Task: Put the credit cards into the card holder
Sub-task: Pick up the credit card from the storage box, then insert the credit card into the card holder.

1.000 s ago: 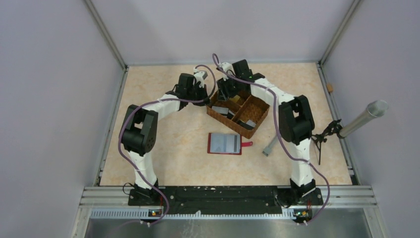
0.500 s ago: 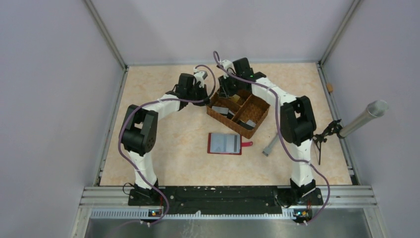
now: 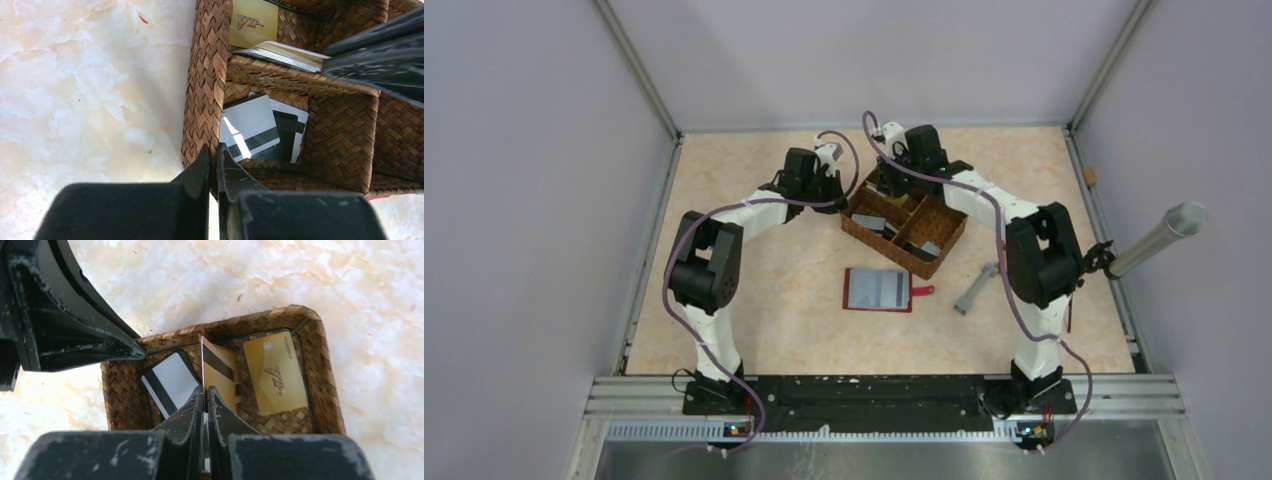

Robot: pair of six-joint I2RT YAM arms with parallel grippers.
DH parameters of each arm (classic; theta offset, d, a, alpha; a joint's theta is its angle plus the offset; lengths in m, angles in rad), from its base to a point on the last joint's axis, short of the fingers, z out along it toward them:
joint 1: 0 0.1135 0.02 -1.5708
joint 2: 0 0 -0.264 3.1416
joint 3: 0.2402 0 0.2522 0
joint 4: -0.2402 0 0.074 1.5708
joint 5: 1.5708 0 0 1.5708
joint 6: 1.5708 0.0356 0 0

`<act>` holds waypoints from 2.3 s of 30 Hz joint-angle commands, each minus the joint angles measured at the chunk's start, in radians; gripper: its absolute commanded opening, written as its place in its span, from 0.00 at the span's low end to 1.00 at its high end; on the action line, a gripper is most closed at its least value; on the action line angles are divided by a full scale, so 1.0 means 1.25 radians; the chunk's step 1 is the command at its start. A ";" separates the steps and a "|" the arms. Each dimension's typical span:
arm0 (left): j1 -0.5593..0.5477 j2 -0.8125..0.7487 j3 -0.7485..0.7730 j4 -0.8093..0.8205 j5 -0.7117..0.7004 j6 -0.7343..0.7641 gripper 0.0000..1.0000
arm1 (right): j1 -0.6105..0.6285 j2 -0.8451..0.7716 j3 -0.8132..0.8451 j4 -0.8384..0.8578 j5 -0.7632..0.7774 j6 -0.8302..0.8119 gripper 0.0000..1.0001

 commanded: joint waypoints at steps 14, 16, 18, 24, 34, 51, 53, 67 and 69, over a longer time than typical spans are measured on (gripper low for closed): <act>0.009 -0.062 -0.026 0.025 -0.045 -0.044 0.55 | 0.050 -0.398 -0.309 0.329 0.340 -0.013 0.00; 0.012 -0.088 -0.037 0.026 -0.062 -0.038 0.69 | 0.050 -0.443 -0.323 0.299 0.380 0.014 0.00; 0.012 -0.122 -0.048 0.056 -0.075 -0.030 0.77 | 0.049 -0.489 -0.338 0.266 0.407 0.040 0.00; 0.013 -0.251 -0.105 0.090 -0.114 -0.016 0.89 | 0.048 -0.628 -0.379 0.107 0.335 0.159 0.00; -0.027 -0.519 -0.343 0.079 0.088 -0.131 0.89 | 0.046 -0.704 -0.450 -0.105 -0.053 0.277 0.00; -0.223 -0.668 -0.563 0.194 0.479 -0.299 0.78 | 0.085 -0.610 -0.538 -0.056 -0.525 0.277 0.00; -0.240 -0.655 -0.563 0.216 0.478 -0.308 0.62 | 0.088 -0.606 -0.535 -0.054 -0.528 0.277 0.00; -0.266 -0.617 -0.583 0.306 0.420 -0.347 0.14 | 0.092 -0.617 -0.537 -0.039 -0.544 0.279 0.00; -0.266 -0.615 -0.584 0.311 0.412 -0.351 0.03 | 0.092 -0.622 -0.539 -0.037 -0.538 0.285 0.00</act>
